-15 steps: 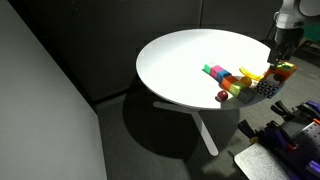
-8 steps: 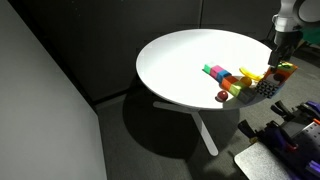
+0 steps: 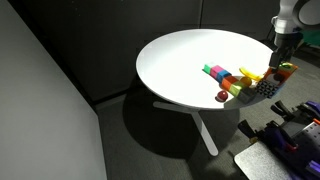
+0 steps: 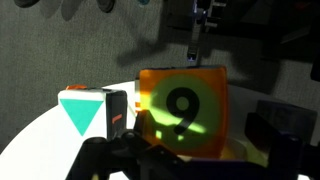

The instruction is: Remove the block with a number image on top from the stack and put it on the table on the left side of the green block

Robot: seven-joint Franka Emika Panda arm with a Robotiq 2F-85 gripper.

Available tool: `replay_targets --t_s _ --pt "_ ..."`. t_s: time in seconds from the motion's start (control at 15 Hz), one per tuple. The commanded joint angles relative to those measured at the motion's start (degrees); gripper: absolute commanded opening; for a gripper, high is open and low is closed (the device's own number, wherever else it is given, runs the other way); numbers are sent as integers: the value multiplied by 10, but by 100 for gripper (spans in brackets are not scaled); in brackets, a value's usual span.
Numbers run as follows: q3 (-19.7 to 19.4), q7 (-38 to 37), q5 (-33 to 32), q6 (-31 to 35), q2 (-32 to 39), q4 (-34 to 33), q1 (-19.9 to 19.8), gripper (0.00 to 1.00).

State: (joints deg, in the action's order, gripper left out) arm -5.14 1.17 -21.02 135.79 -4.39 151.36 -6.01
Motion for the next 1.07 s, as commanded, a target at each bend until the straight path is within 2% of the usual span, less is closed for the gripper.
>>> replay_targets --t_s 0.0,0.07,0.13,0.4,0.67,1.0 --pt "-2 -12 -21 13 5 1 -6 100" --pt "-3 -13 -21 13 6 1 -6 75" --pt "-3 -13 -21 13 7 1 -6 75" --pt "-5 -9 -20 11 6 0 -6 41" --pt "-9 -5 -17 4 -6 0 -8 17" --pt "-15 -8 -23 -9 -21 -2 -15 5"
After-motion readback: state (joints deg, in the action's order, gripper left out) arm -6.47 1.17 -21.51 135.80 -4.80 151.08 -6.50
